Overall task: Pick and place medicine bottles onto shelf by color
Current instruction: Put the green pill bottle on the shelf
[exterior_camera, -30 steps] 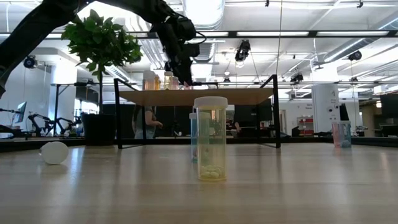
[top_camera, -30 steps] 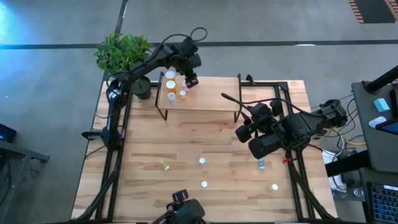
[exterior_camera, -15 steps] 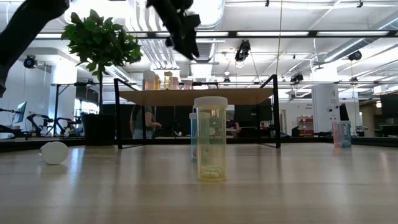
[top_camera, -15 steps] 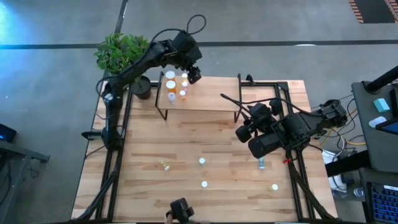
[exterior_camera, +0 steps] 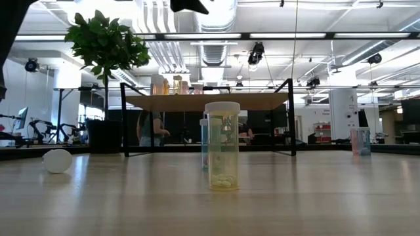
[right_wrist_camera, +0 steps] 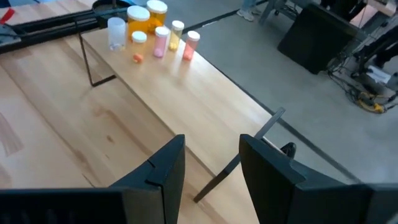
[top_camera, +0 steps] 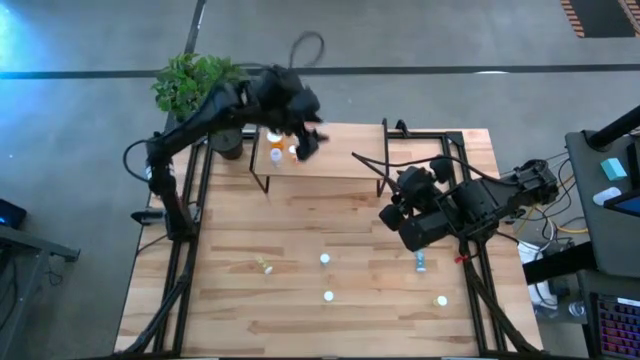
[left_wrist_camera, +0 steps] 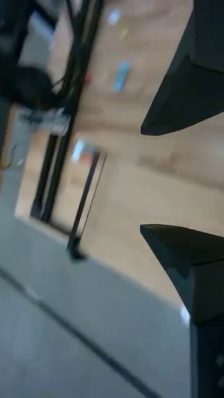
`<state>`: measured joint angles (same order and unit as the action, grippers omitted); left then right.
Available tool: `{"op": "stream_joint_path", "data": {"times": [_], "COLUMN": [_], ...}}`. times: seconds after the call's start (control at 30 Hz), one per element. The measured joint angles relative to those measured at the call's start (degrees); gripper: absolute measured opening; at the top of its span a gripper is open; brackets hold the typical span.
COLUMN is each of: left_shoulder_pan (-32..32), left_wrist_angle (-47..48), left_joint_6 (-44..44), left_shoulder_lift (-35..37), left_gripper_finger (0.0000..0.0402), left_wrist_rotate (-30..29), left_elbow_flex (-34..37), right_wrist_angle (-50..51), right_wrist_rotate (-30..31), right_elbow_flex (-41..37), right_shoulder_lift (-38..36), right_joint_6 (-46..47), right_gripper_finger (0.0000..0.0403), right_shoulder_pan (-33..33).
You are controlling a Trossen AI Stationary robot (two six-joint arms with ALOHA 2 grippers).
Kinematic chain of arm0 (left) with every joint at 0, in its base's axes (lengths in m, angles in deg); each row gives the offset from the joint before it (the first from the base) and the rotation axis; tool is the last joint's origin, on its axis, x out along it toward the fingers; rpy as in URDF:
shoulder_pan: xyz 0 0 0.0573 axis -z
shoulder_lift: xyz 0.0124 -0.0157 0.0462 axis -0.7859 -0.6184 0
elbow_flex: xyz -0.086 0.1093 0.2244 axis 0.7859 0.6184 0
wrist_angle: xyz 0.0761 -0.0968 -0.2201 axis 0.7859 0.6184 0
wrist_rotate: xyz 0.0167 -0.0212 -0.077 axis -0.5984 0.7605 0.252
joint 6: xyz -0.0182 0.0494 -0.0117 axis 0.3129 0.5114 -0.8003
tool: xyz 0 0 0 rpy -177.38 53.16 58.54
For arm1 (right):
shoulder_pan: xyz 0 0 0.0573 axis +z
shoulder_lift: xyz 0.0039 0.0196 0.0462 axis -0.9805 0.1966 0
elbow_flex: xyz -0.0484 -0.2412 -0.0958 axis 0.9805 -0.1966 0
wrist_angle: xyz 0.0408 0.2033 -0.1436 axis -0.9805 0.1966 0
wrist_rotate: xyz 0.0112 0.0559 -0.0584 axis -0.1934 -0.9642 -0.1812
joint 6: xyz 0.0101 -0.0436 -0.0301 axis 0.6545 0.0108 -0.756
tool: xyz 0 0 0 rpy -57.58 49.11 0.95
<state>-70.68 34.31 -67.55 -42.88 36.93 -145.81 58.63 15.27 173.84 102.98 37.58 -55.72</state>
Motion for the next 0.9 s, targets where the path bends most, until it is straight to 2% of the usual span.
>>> {"op": "stream_joint_path", "data": {"times": [0.1,0.23,0.5,0.63,0.9], "left_shoulder_pan": [5.32,12.44,24.01,26.01,27.79], "left_wrist_angle": [1.00,1.09,-8.04,-15.36,-31.05], "left_joint_6": [-1.85,-6.62,-14.35,-20.52,-20.91], "left_shoulder_lift": [0.00,-0.02,-0.13,-0.13,-0.13], "left_gripper_finger": [0.0229,0.0229,0.0229,0.0229,0.0229], "left_wrist_rotate": [0.24,0.19,-0.47,-3.48,-3.48], "left_elbow_flex": [2.87,10.22,29.30,36.67,51.45], "right_wrist_angle": [0.00,0.05,0.09,0.04,0.02], "right_wrist_rotate": [-0.36,-2.75,-4.49,-4.50,-5.54], "right_elbow_flex": [0.00,0.00,-0.13,-0.69,-1.09], "right_shoulder_lift": [-0.20,-0.66,-0.76,-0.76,-0.76], "right_joint_6": [-1.91,-4.63,-7.02,-7.11,-5.49], "right_gripper_finger": [0.0144,0.0144,0.0144,0.0144,0.0144], "right_shoulder_pan": [0.02,0.04,0.73,1.28,2.60]}}
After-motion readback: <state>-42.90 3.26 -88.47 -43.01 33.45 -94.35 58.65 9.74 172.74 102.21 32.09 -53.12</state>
